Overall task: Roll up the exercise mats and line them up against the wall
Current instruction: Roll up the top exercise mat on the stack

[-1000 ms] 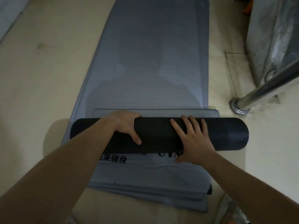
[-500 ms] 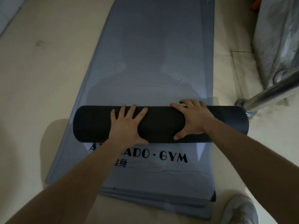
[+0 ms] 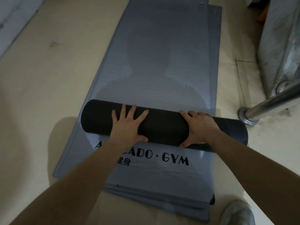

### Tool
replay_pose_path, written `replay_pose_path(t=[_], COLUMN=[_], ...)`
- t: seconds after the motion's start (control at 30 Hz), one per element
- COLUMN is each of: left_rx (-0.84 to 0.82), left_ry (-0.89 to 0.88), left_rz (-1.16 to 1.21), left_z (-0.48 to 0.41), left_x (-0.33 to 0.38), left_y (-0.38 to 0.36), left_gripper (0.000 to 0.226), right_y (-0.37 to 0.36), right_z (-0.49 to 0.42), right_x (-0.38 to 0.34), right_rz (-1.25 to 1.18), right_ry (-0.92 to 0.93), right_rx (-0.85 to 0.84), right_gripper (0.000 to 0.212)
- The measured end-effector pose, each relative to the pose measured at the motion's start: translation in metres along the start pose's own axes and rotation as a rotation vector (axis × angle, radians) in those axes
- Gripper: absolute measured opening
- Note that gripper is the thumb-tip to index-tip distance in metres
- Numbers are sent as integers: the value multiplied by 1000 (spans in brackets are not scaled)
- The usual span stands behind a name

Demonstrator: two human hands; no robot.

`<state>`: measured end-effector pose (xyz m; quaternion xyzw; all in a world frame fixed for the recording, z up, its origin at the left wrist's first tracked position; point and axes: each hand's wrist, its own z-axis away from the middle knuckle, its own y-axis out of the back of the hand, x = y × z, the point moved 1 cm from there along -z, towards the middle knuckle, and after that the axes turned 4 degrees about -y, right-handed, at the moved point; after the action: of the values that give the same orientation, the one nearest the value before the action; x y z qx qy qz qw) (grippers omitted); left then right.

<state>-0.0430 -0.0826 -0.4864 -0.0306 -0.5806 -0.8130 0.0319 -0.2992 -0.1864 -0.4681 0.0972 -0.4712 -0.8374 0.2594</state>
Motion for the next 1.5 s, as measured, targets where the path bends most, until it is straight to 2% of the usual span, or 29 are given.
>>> replay_pose_path(t=[0.1, 0.2, 0.33, 0.4, 0.47, 0.6, 0.73, 0.83, 0.9, 0.97, 1.0, 1.07, 1.13, 1.2, 1.27, 1.33, 1.4, 1.5], left_rx=[78, 187, 260, 297, 379, 460, 493, 446, 402, 390, 381, 290, 101, 56, 95, 117, 121, 137], left_ry=[171, 357, 504, 565, 621, 711, 795, 793, 774, 819, 896, 1058, 1066, 1025, 1041, 1058, 1056, 1060], left_rz=[121, 369, 957, 1274, 1385, 1325, 1221, 1162, 1091, 999, 984, 980, 817, 661, 616, 585, 556, 490], left_z=[25, 54, 79, 88, 92, 78, 73, 81, 88, 101, 113, 135, 145, 143, 138, 135, 134, 136], left_x=[-21, -35, -54, -75, -109, -200, -306, -371, -401, -414, -414, -399, -379, -366, -362, -358, -358, -378], left_y=[-2, -8, -24, -30, -31, -15, -10, -12, -12, -13, -16, -25, -32, -37, -39, -42, -44, -40], left_gripper=[86, 70, 75, 79, 79, 75, 64, 60, 60, 62, 67, 91, 120, 133, 133, 132, 130, 125], right_y=[3, -2, -1, 8, 19, 52, 86, 95, 98, 104, 109, 111, 106, 100, 97, 99, 97, 87], right_z=[9, 18, 15, 6, -7, -55, -108, -130, -141, -150, -153, -156, -158, -160, -169, -178, -181, -190], right_x=[-32, -88, -180, -226, -270, -344, -429, -491, -524, -546, -553, -553, -542, -522, -504, -500, -510, -541], right_rz=[-127, -235, -362, -466, -563, -785, -809, -845, -831, -788, -761, -740, -747, -796, -938, -1128, -1192, -1256], right_ry=[-46, -96, -144, -141, -143, -113, 78, 117, 112, 127, 147, 187, 225, 271, 265, 200, 179, 211], right_rx=[-65, -62, -10, -3, 8, -31, -74, -108, -73, -19, -3, 5, -42, -109, -171, -328, -441, -396], right_gripper=[142, 140, 142, 136, 127, 123, 108, 98, 93, 89, 87, 84, 83, 86, 96, 114, 127, 134])
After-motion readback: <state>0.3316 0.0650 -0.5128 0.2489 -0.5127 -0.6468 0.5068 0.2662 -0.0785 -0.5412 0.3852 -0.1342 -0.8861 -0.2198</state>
